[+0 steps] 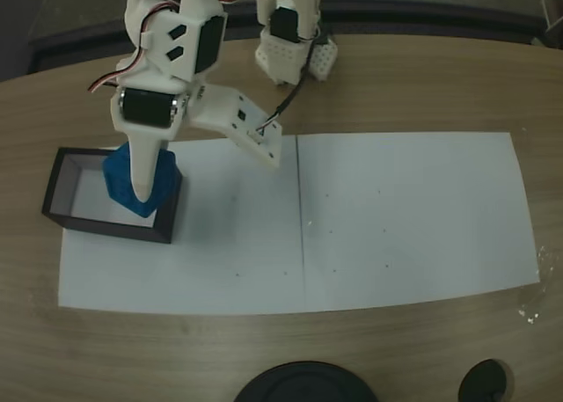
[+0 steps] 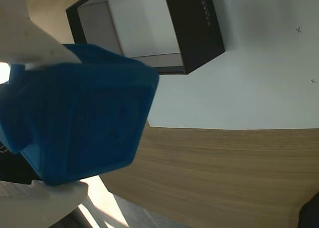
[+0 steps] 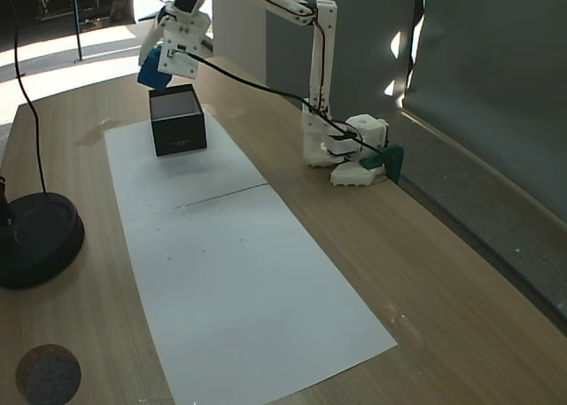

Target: Grab a blue square and put it in the box.

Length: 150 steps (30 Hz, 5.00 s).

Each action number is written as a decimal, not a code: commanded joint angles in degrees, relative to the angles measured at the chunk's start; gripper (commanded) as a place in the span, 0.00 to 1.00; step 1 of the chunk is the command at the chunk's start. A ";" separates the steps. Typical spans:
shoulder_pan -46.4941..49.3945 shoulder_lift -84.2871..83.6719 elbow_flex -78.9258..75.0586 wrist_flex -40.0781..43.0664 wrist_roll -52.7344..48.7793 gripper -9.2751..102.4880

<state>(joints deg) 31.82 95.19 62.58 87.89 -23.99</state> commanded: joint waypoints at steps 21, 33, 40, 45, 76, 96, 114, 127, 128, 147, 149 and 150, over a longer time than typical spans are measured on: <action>15.03 2.99 -4.83 -0.79 -4.57 0.17; 17.67 -4.04 -1.05 -0.70 -4.57 0.17; 17.84 -7.82 -1.58 -0.70 -4.22 0.17; 17.93 -7.91 -1.58 -0.79 -4.39 0.17; 18.02 -8.70 -0.97 -0.70 -2.20 0.37; 2.64 -7.73 -0.88 1.58 10.63 0.08; -39.11 21.80 0.53 6.50 25.58 0.08; -29.44 72.95 54.84 -9.05 14.59 0.08; -29.44 76.20 58.27 -10.20 14.50 0.08; -29.44 104.06 101.78 -27.16 20.30 0.09; -30.15 104.06 104.50 -27.16 22.76 0.09; -30.23 104.06 105.82 -27.16 23.12 0.09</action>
<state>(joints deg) 1.93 197.67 168.05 61.79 -2.29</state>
